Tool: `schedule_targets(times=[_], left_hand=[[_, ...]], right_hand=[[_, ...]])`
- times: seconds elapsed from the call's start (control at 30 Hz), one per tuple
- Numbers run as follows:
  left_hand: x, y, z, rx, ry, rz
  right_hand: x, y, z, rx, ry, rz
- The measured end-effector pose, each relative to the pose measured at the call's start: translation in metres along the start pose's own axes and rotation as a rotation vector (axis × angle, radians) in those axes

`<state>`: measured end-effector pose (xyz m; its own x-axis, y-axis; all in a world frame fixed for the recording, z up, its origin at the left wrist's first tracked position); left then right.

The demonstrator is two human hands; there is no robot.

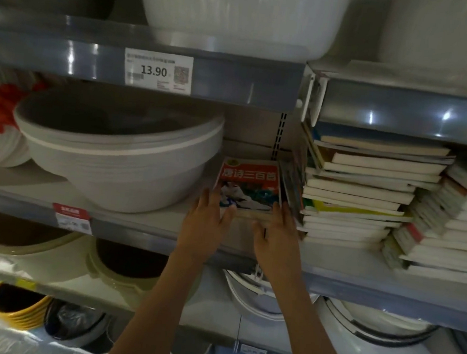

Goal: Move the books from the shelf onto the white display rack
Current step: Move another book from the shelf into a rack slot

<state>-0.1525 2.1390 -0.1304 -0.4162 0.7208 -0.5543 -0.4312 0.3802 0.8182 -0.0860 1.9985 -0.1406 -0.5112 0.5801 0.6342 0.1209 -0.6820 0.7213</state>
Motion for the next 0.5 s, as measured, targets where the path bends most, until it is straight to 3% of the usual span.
schedule_targets(times=[0.2, 0.33, 0.5], left_hand=[[0.004, -0.01, 0.019, 0.107, 0.078, -0.074], [0.004, -0.013, 0.031, 0.091, 0.015, -0.03], [-0.004, -0.012, 0.032, 0.074, 0.059, -0.133]], right_hand=[[0.001, -0.011, 0.012, -0.013, -0.11, 0.03], [0.003, -0.016, 0.026, -0.003, -0.215, 0.099], [0.007, -0.021, 0.033, -0.052, -0.265, 0.028]])
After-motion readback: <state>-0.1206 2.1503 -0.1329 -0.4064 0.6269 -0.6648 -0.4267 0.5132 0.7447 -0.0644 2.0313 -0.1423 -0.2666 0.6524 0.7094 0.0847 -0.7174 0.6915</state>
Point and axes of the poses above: each hand's wrist, its own z-axis towards the middle knuckle, its own y-axis out of the back of the hand, x = y × z, the point moved 1 cm from there along z, towards the middle knuckle, and after that the axes turned 2 degrees about z, right-handed, at the moved point
